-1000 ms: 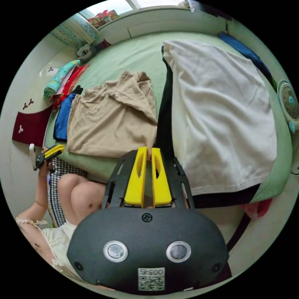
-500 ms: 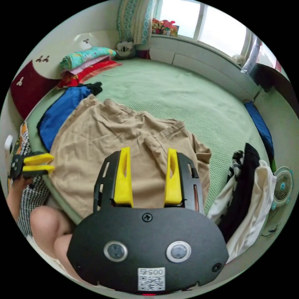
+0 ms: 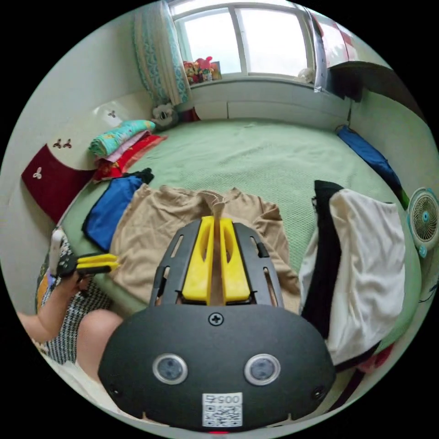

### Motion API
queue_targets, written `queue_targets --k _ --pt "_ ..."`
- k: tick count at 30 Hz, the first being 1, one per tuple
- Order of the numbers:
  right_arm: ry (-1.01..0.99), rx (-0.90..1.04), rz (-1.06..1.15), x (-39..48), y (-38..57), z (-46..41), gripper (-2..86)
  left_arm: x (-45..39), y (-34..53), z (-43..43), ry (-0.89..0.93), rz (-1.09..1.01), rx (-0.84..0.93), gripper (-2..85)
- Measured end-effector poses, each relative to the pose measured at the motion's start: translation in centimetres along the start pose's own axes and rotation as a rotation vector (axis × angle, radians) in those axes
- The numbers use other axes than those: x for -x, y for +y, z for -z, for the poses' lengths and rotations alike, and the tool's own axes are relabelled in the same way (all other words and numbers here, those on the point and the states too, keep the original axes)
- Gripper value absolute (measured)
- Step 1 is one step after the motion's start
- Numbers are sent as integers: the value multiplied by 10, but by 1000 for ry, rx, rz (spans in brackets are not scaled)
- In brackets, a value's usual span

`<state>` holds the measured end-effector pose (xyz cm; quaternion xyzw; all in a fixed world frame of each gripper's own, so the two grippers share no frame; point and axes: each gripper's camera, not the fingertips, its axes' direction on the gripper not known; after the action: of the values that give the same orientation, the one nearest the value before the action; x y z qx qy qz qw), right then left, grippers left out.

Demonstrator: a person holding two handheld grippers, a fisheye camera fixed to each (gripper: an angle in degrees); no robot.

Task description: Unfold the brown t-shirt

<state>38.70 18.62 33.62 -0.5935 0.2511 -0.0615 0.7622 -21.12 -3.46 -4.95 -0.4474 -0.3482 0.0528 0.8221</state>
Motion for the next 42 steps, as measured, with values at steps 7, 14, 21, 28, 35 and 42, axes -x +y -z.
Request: queue_targets --k 7,14,21,28,35,42 --pt "0 14 -84 -30 142 138 -14 -17 36 68 -102 -1 -175 132" --pt "30 148 -227 -60 228 108 -13 -40 38 63 -124 -80 -155 157" --pt "63 160 -151 -43 227 96 -13 -88 -15 25 -128 -264 -131 158" --pt "42 156 -166 -51 231 100 -13 -97 -62 -51 -231 -232 69 89" --pt "57 156 -221 -72 249 114 -13 -90 -36 -21 -128 -242 29 10" --pt "33 48 -245 -76 261 166 -13 -78 19 86 -66 -236 -102 1"
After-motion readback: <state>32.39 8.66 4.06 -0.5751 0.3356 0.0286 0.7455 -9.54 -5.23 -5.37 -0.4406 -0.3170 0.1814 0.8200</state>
